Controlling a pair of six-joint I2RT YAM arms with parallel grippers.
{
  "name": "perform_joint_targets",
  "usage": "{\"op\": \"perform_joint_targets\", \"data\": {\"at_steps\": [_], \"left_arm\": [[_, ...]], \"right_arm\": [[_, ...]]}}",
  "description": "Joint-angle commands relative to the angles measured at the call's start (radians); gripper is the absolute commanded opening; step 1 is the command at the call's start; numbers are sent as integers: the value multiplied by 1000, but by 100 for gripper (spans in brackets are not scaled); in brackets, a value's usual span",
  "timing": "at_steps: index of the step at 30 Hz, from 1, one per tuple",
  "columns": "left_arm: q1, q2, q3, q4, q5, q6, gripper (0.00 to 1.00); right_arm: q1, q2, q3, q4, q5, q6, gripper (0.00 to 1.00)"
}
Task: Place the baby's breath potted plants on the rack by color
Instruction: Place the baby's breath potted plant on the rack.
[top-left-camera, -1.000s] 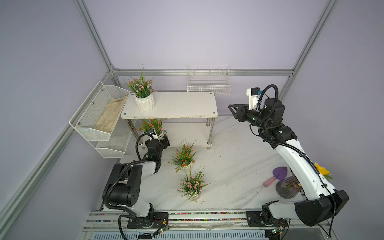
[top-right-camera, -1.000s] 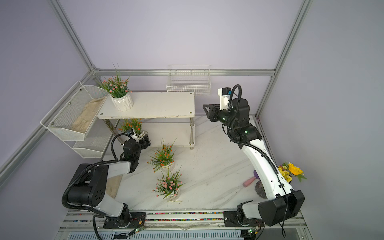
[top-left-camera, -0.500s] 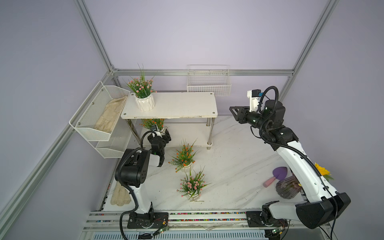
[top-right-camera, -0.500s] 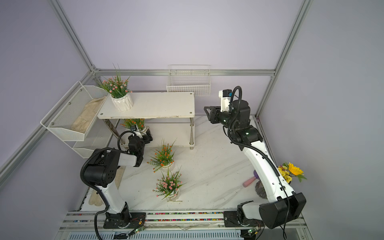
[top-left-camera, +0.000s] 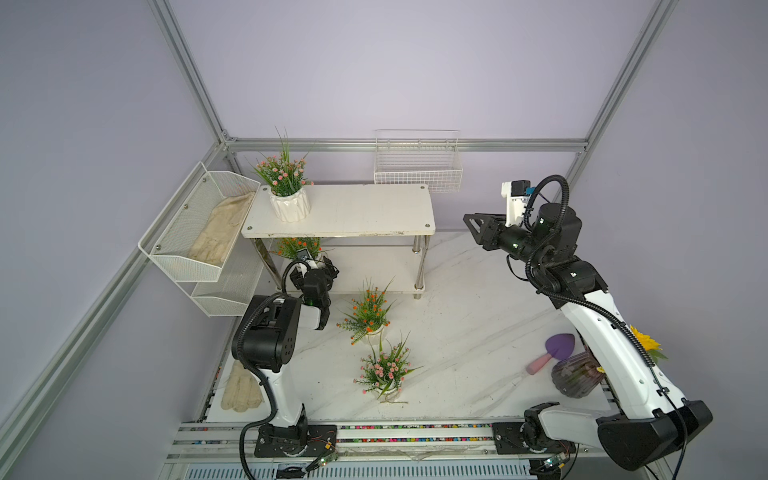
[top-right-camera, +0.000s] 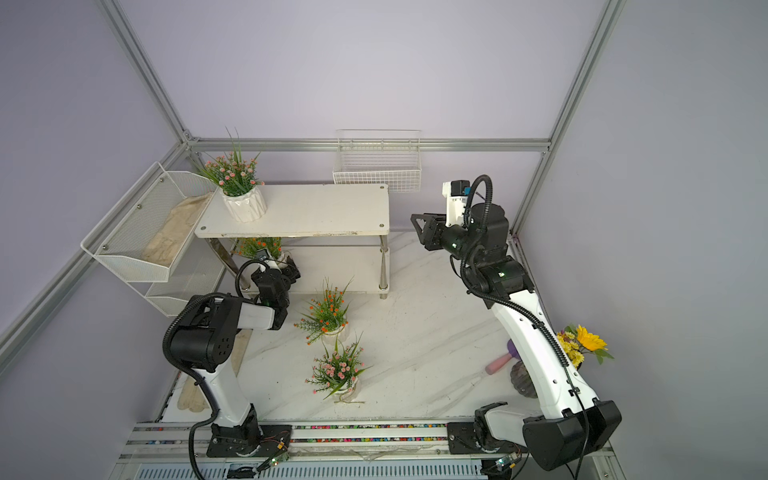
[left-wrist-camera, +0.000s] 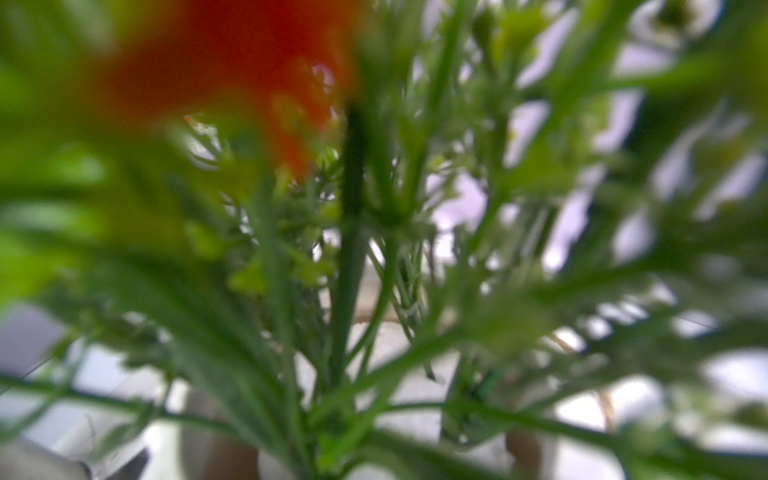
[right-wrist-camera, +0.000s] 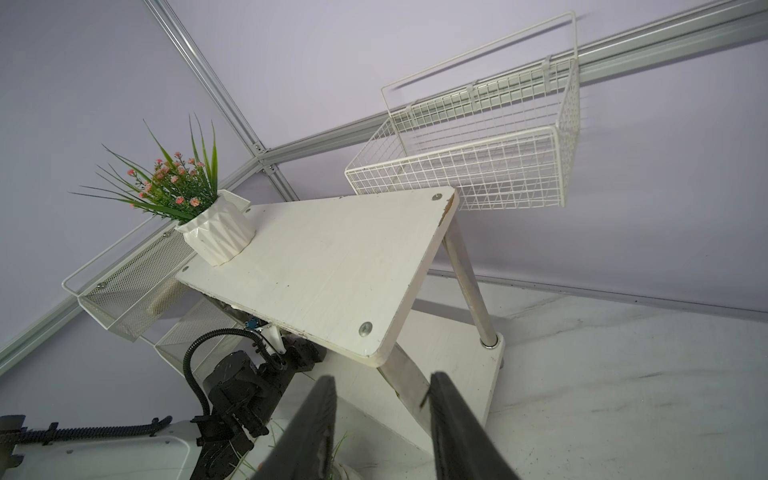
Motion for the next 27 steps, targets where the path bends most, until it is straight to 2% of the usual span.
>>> {"op": "perform_joint_targets", "data": {"at_steps": [1,4,13,17,27], "left_arm": [[8,-60,34,3,-57,-32,46],[8,-61,44,-22,-53,-33,59],[8,-56,106,-140,-54,-37,76],[8,-60,128,-204,-39,-47,76],[8,-66,127,-222,-37,-74,77]], "right_arm": [[-5,-30,-4,-8,8,-5,41],[-6,-37,-4,-9,9,-6,41],[-6,-52,-2,-12,14,-6,41],[-5,-53,-2,-12,17,-6,41],[-6,-66,-4,-12,19,-7,41]]}}
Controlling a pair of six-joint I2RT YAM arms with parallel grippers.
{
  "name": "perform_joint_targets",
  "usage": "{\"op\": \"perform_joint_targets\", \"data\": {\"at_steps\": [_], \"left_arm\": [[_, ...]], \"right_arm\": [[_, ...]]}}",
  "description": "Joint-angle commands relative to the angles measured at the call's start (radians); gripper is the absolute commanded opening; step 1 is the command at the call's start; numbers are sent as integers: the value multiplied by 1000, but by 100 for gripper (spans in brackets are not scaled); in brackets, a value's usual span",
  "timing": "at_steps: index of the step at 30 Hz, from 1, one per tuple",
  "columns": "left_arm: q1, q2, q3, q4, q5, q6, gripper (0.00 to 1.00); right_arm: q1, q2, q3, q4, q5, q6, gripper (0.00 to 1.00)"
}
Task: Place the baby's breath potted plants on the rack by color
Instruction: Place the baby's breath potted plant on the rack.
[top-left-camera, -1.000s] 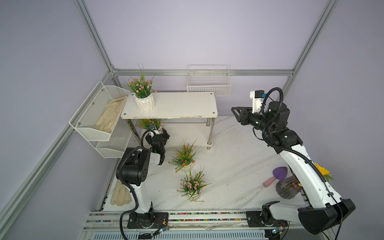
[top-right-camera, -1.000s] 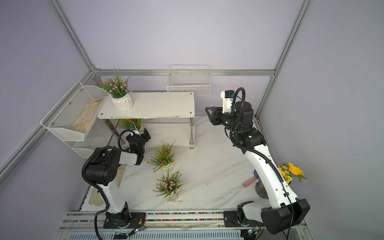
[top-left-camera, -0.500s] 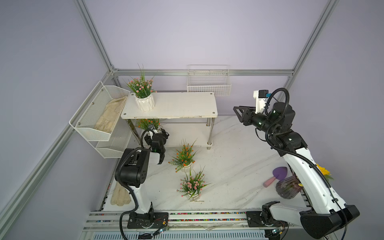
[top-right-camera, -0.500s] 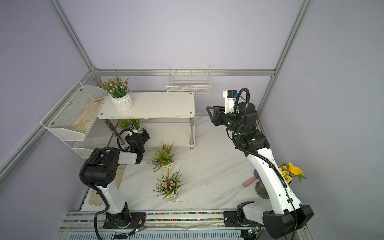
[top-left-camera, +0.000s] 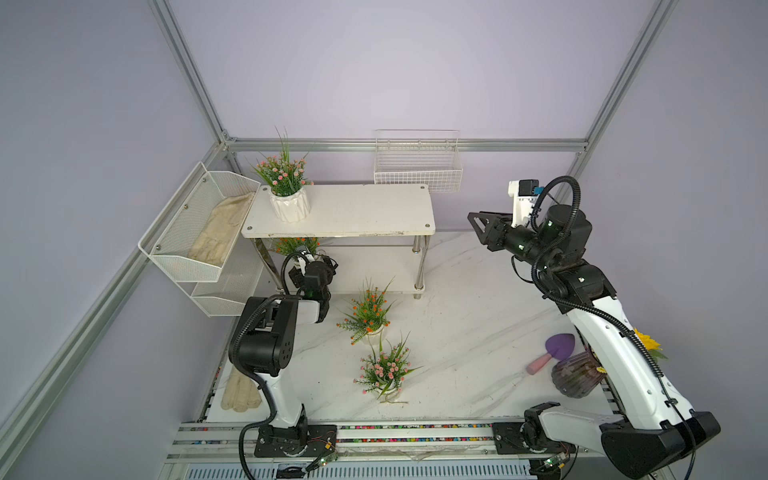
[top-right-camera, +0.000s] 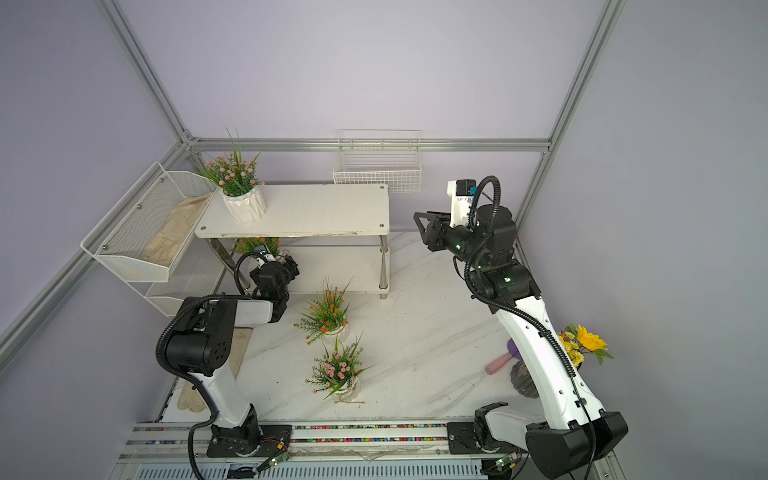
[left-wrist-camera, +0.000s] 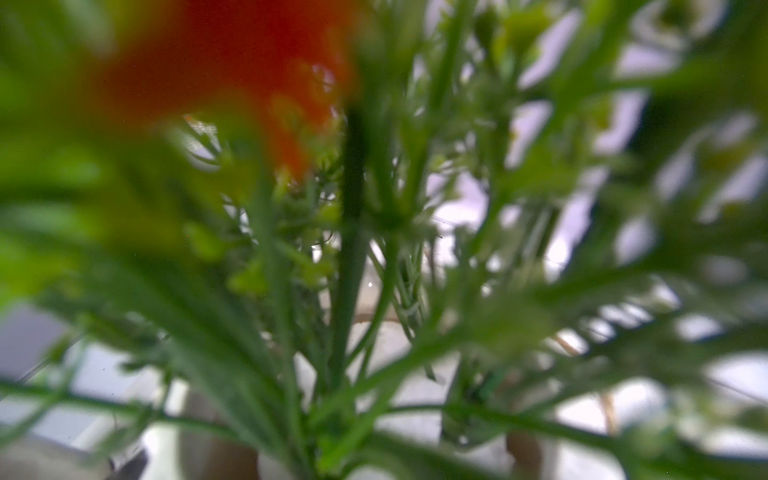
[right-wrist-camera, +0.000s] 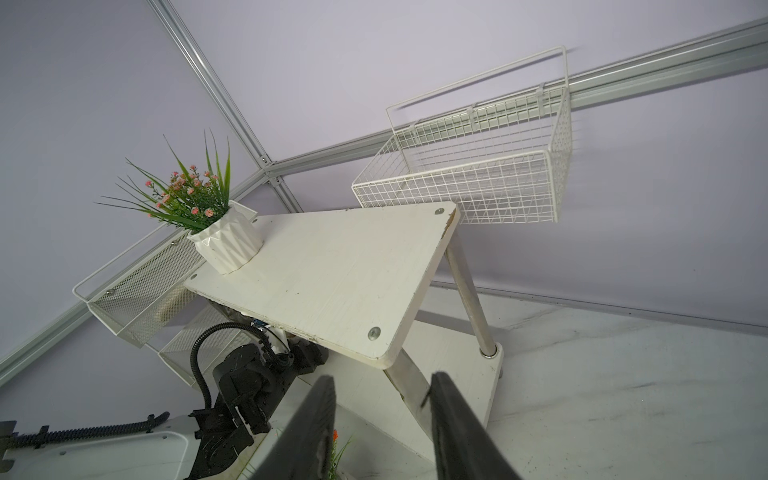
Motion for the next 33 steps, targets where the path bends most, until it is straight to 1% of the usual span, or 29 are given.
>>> {"op": "perform_joint_targets", "data": {"at_steps": [1,4,8,12,13,16,19,23,28,33], "left_arm": [[7,-38,47,-16,-8,-32,77],[7,-18,58,11,-2,-24,79],[6,35,129,2,2,11,81],[5,89,172,57,48,78,83],[5,103,168,93,47,108,84],[4,120,131,189,61,120,86],[4,112,105,242,85,142,87],[4,106,77,283,102,147,89],[4,97,62,292,81,139,92],[4,87,52,292,64,125,97]], "right_arm": [[-5,-31,-5,-9,6,-7,41],[-6,-34,-2,-10,3,-6,41],[-5,-49,-2,-11,4,-4,41],[-6,-62,-2,-9,12,-6,42],[-5,-62,-2,-9,13,-7,42],[-5,-60,1,-11,18,-10,42],[-6,-55,5,-11,20,-10,43],[-5,-56,6,-8,20,-10,43],[-6,-56,12,-10,15,-12,43],[-5,-61,11,-9,19,-12,44]]}}
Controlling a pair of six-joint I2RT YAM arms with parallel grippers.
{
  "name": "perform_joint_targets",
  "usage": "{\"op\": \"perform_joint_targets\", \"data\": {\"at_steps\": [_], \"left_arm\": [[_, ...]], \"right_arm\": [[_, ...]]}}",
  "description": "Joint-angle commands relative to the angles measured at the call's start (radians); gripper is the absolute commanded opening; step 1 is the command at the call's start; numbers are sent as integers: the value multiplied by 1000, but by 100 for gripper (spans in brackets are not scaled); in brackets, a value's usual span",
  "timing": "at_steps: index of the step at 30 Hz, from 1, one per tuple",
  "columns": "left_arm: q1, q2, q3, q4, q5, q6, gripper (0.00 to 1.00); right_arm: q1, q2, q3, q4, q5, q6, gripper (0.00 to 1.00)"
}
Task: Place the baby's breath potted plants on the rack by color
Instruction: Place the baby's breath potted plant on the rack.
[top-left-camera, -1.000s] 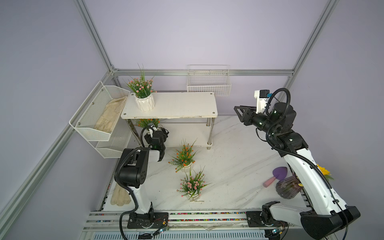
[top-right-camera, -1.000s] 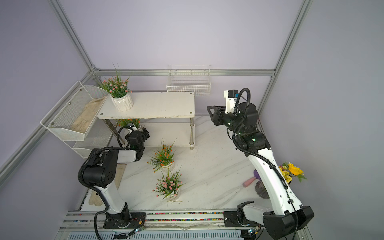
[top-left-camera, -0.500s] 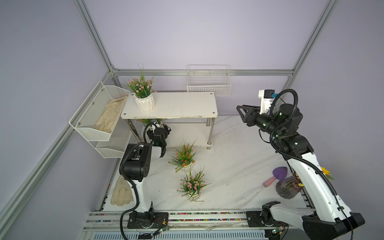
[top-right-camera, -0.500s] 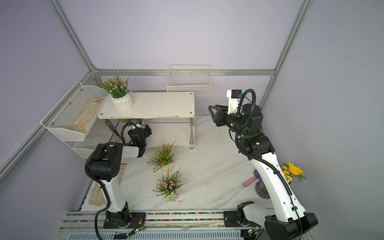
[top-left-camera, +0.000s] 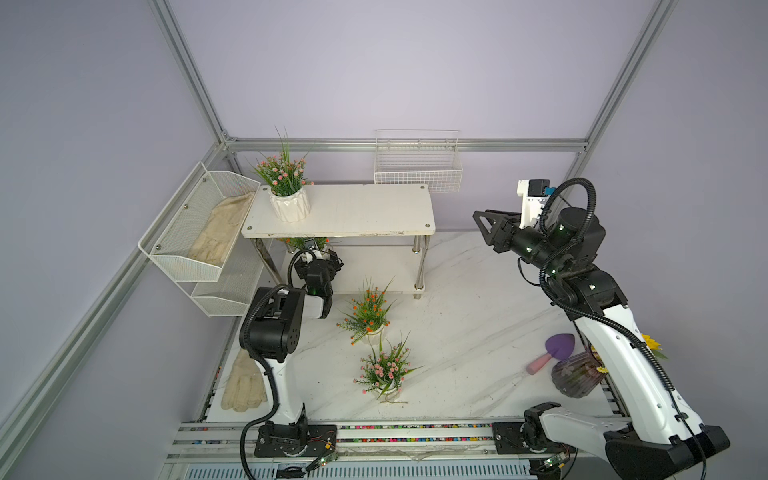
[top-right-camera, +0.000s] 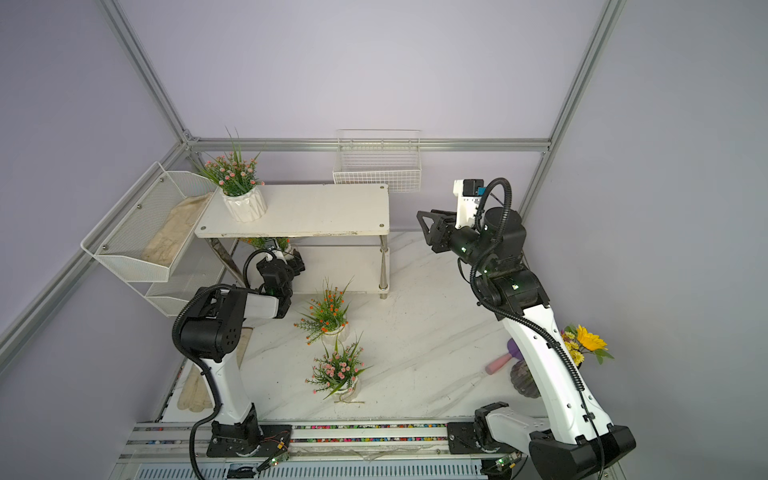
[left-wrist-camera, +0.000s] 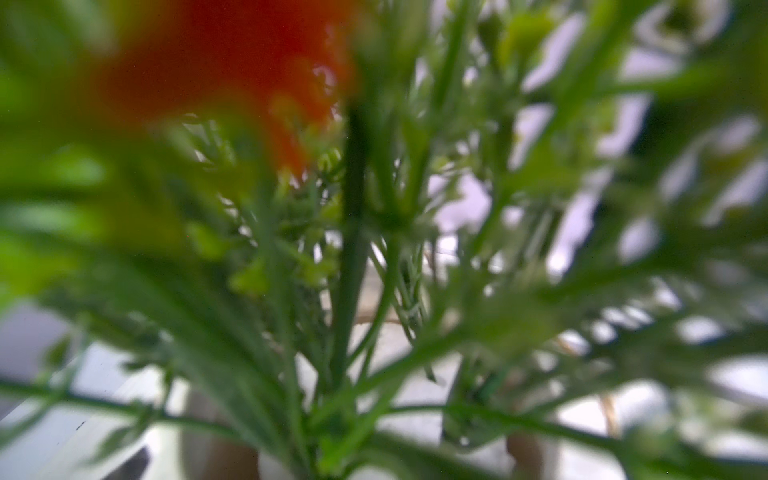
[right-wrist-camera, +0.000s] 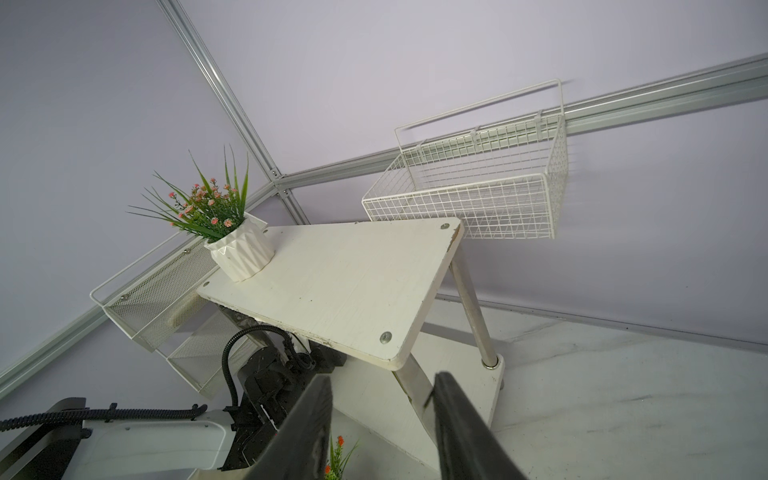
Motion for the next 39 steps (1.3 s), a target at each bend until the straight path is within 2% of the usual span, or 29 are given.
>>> {"op": "perform_joint_targets", "data": {"at_steps": [1,10,18,24,29,32,35,39], "left_arm": [[4,-44,-25,127,-22,-4,98],[4,-77,-46,102,-30,-27,100],[-12,-207,-115,-67,-61,-70,100],[-24,-332,-165,-255,-2,-120,100],[-24,-369,-172,-353,56,-140,100],[-25,-395,-171,-440,64,-181,100],[-27,-440,-202,-480,139,-210,100],[-34,-537,-231,-565,161,-271,100]], "right_arm": [[-5,-12,13,-6,12,-11,44],[-5,-19,19,-15,16,-10,44],[-5,2,35,-45,-2,-9,45],[-5,6,41,-62,-10,-4,46],[-5,-7,33,-71,-6,-1,49],[-5,-9,31,-86,-5,1,50],[-5,-7,29,-103,4,0,51],[-6,3,30,-129,12,3,51]]}}
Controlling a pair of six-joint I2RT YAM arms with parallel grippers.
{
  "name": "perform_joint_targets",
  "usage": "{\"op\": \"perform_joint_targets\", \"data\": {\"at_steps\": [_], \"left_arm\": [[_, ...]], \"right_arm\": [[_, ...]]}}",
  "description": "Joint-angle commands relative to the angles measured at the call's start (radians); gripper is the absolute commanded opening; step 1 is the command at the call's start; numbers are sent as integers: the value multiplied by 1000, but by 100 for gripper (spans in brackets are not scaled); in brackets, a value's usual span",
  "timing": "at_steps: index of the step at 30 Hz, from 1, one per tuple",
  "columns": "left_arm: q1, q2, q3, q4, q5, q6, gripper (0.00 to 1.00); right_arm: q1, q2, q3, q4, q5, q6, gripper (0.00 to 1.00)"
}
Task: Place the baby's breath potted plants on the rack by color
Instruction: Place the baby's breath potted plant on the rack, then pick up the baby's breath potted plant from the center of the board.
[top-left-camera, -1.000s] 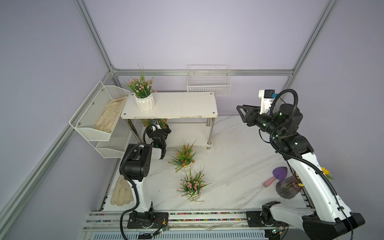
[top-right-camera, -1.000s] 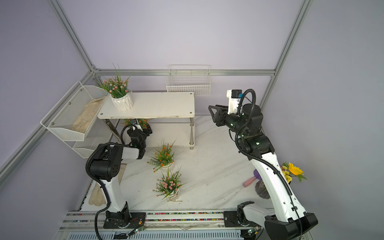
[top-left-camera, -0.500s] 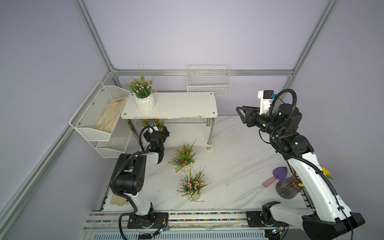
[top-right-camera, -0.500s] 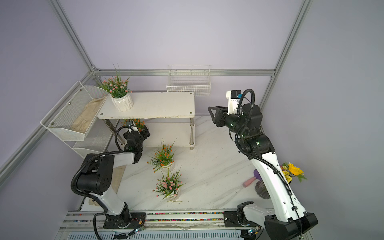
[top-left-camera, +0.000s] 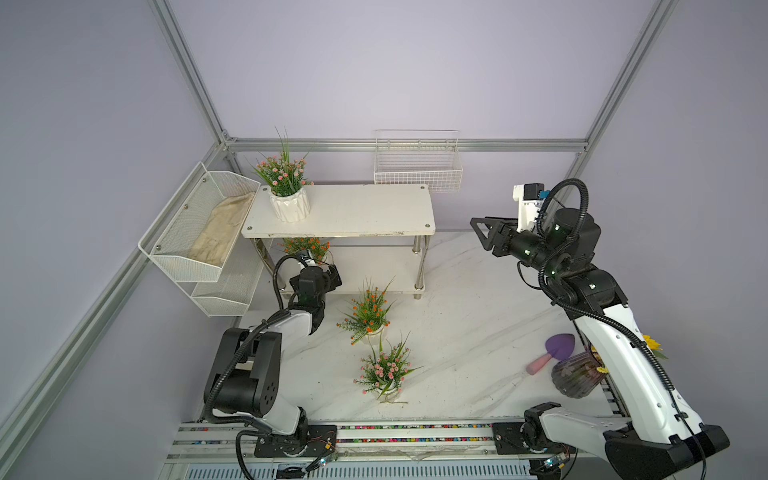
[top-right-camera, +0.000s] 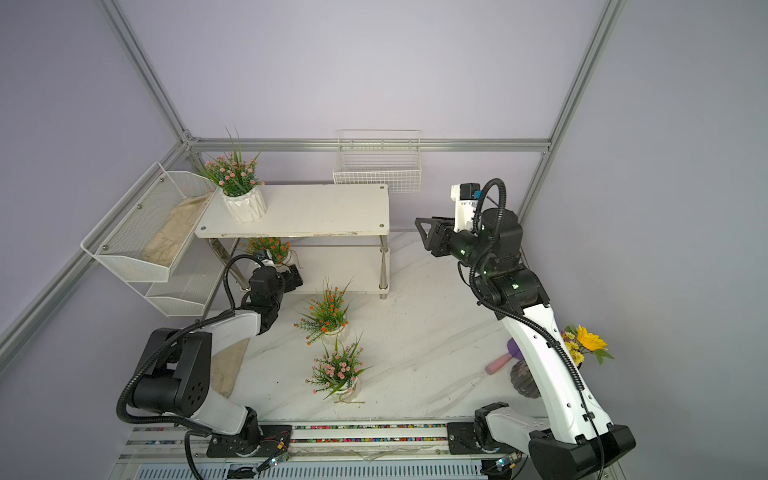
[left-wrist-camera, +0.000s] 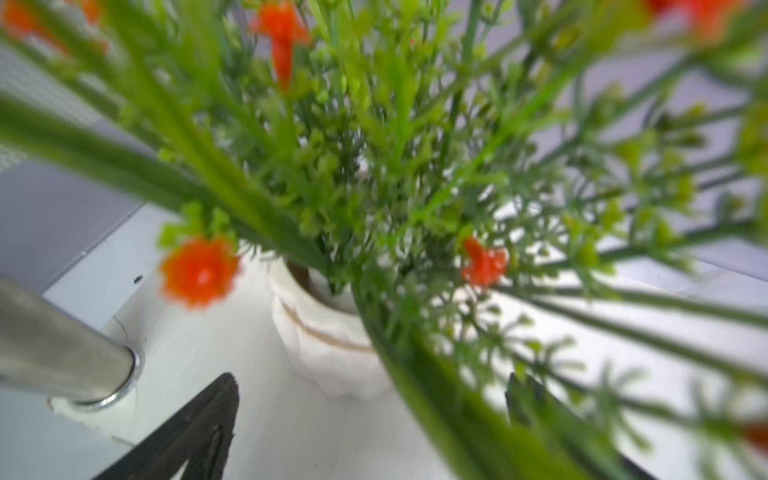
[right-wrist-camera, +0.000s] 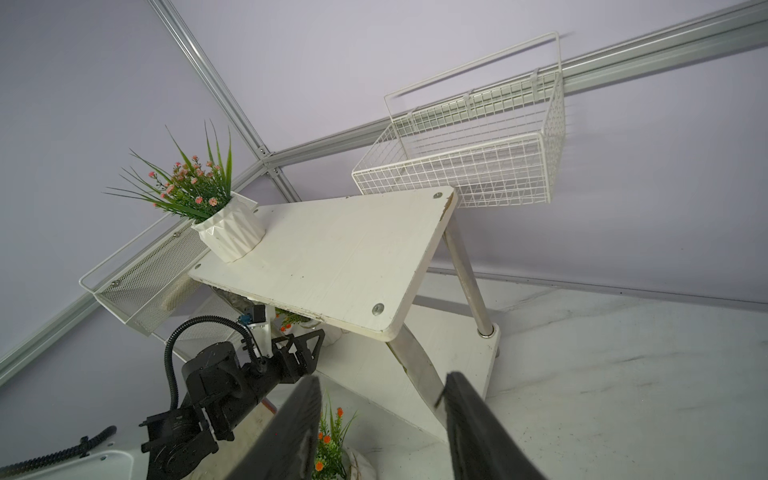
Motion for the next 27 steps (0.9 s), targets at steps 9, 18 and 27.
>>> {"op": "perform_joint_targets", "data": {"at_steps": [9,18,27], "left_arm": [[-91,-359,-67,-341,-25,-122,100],[-148,-686,-173,-432,6,-150,99],[-265,-768,-186,-525,53,-156,95]], "right_arm": [[-5,3,-59,-103,12,31,50],[67,-3,-262,-104,-10,86,42],[291,38,-431,-70,54,177,37]]}}
